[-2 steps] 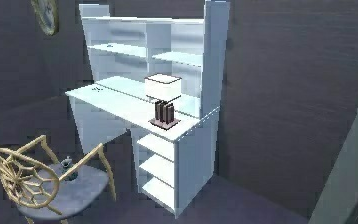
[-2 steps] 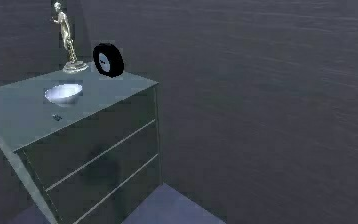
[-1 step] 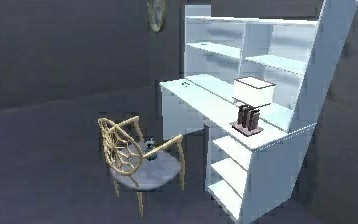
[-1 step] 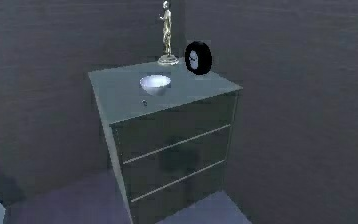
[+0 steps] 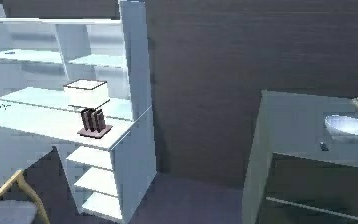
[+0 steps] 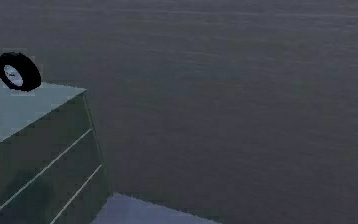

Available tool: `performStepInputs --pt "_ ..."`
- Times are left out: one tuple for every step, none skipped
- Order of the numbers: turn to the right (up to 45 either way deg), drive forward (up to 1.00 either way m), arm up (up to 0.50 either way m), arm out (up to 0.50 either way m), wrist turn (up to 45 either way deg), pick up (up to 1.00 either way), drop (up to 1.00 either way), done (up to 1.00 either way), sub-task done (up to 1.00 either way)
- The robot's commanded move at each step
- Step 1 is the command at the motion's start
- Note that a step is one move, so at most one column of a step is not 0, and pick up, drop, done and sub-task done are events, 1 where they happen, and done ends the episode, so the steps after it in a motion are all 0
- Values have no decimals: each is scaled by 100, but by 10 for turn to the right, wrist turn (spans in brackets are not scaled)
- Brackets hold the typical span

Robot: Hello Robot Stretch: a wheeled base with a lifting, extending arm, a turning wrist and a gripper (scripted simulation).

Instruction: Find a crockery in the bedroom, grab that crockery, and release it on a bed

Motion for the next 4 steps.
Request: performStepInputs --pt "240 0 0 0 0 0 0 0 0" --pt "0 40 0 0 0 0 0 0 0" --pt "-450 0 0 0 0 0 0 0 0" --pt "-150 0 0 0 0 0 0 0 0"
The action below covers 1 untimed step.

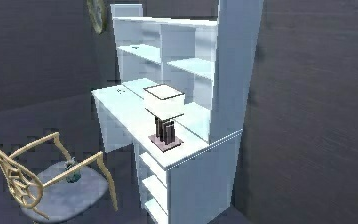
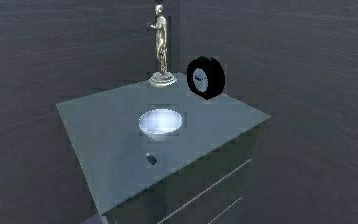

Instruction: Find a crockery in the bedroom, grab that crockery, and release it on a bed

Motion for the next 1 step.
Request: performStepInputs --pt "0 0 50 0 0 0 0 0 0"
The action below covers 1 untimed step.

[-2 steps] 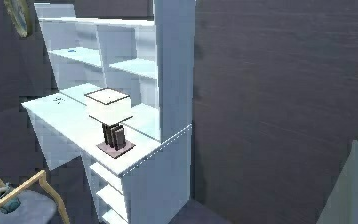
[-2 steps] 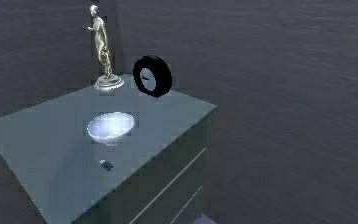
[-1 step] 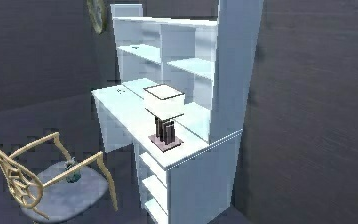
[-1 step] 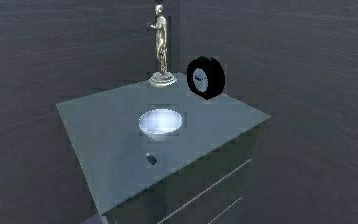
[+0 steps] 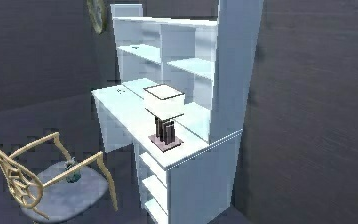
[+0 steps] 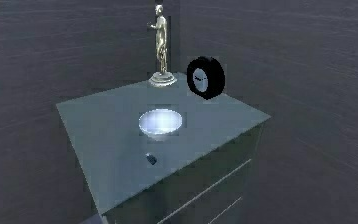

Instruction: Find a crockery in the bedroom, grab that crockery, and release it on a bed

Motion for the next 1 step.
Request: performStepInputs --pt "0 0 38 0 0 0 0 0 0"
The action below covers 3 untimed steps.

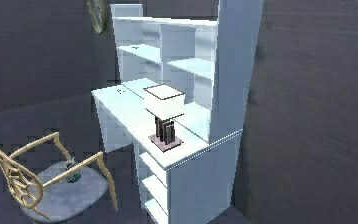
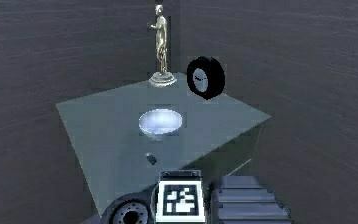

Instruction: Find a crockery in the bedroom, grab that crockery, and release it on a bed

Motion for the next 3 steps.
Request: performStepInputs --pt "0 0 0 22 0 0 0 0 0" --pt "0 0 0 0 450 0 0 0 0" --pt "0 0 0 0 450 0 0 0 0"
